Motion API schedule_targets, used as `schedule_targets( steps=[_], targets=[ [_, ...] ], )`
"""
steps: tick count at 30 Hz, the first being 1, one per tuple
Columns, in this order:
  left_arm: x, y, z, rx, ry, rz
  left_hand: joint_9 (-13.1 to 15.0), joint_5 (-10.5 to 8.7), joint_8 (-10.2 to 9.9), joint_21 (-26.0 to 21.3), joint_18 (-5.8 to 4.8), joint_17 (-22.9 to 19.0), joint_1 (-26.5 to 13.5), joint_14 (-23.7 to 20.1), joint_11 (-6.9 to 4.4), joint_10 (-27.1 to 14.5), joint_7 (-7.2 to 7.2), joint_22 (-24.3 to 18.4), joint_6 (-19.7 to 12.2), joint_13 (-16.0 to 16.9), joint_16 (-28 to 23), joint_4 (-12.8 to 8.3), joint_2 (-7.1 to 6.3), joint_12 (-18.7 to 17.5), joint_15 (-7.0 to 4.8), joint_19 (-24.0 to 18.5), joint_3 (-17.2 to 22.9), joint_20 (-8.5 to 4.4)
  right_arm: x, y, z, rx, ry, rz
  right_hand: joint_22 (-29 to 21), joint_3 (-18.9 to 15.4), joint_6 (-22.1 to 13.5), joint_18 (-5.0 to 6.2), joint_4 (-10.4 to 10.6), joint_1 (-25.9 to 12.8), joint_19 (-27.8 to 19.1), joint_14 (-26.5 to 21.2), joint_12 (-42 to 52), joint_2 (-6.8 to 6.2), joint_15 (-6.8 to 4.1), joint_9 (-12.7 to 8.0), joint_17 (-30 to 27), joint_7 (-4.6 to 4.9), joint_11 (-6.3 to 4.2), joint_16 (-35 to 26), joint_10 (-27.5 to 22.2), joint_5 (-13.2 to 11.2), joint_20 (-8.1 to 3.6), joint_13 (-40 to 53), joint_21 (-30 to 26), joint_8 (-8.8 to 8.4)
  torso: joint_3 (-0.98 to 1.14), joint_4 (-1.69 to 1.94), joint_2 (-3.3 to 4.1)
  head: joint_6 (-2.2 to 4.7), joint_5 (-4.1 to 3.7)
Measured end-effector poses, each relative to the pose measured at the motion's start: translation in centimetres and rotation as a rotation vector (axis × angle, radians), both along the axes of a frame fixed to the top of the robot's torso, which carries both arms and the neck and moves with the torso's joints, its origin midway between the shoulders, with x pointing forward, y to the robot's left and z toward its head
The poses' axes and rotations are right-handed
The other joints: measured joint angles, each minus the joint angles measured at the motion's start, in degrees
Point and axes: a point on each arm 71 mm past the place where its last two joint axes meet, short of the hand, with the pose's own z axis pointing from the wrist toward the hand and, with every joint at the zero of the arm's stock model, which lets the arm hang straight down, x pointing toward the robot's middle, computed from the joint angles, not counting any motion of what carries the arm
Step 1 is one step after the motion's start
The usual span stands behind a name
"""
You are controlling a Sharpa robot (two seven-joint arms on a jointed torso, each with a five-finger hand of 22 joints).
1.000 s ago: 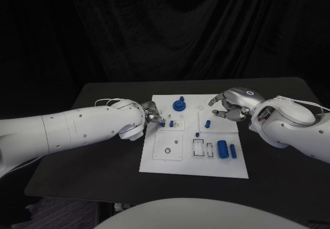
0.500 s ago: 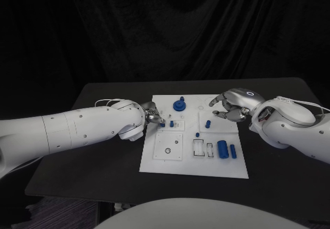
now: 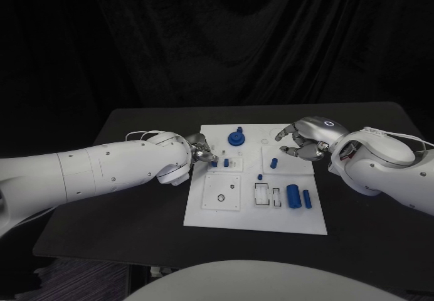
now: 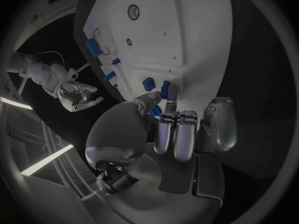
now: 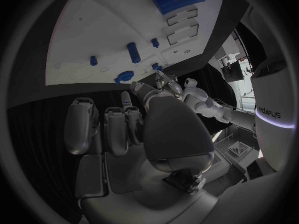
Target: Assemble the parts on the task board
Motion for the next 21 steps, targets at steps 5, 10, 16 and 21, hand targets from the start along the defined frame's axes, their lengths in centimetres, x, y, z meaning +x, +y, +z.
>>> schedule_targets(
  steps=[5, 10, 16, 21],
  targets=[
    [0.04, 0.01, -0.01, -0.003, -0.005, 0.002, 0.0, -0.01, 0.1, 0.0, 0.0, 0.0, 0.01, 0.0, 0.0, 0.0, 0.0, 0.0, 0.0, 0.0, 0.0, 0.31, 0.01, 0.0, 0.0, 0.0, 0.0, 0.0, 0.0, -0.07, -0.02, -0.002, 0.002, -0.002, 0.0, 0.0, 0.0, 0.0, 0.0, 0.0, 0.0, 0.0, 0.0, 0.0, 0.0, -0.04, 0.0, 0.0, 0.0, 0.0, 0.0, 0.0, 0.0, 0.0, 0.0, 0.0, 0.01, 0.01, 0.05, 0.0, 0.01],
    [0.03, 0.0, -0.02, -0.006, -0.008, 0.002, 0.02, -0.1, 0.21, 0.0, 0.0, 0.0, 0.12, 0.0, 0.0, 0.0, 0.02, 0.0, 0.01, 0.0, 0.0, 0.31, 0.11, 0.0, 0.0, 0.0, 0.0, 0.0, 0.0, -0.14, -0.04, -0.004, 0.004, -0.003, 0.0, 0.0, 0.0, -0.01, 0.0, 0.0, 0.0, 0.0, 0.0, 0.0, 0.0, -0.06, 0.0, 0.0, 0.0, 0.0, 0.0, 0.0, 0.0, 0.0, 0.0, 0.0, 0.03, 0.06, 0.09, 0.0, -0.08],
    [0.02, 0.01, -0.02, -0.008, -0.011, 0.003, 0.16, -0.12, 0.19, 0.0, 0.0, 0.0, 0.27, 0.0, 0.0, 0.0, 0.12, 0.0, 0.11, 0.0, 0.0, 0.32, 0.26, 0.0, 0.0, 0.0, -0.02, 0.0, -0.02, -0.12, -0.05, -0.004, 0.005, -0.003, 0.0, 0.0, 0.0, 0.0, 0.0, 0.0, 0.0, 0.0, 0.0, 0.0, 0.0, -0.06, 0.0, 0.0, 0.0, 0.0, 0.0, 0.0, 0.0, 0.0, 0.0, 0.0, 0.04, 0.06, 0.12, 0.0, -0.04],
    [-0.02, 0.08, -0.04, -0.009, -0.012, 0.004, 0.16, -0.21, 0.04, 0.0, -0.01, 0.0, 0.31, 0.0, 0.0, 0.0, 0.01, 0.0, 0.24, 0.0, 0.0, 0.38, 0.31, 0.0, 0.0, 0.0, -0.08, 0.0, -0.02, -0.11, -0.06, -0.005, 0.006, -0.003, 0.0, 0.0, 0.0, 0.0, 0.0, 0.0, 0.0, 0.0, 0.0, 0.0, 0.0, -0.06, 0.0, 0.0, 0.0, 0.0, 0.0, 0.0, 0.0, 0.0, 0.0, 0.0, 0.04, 0.02, 0.09, 0.0, 0.04]
  ],
)
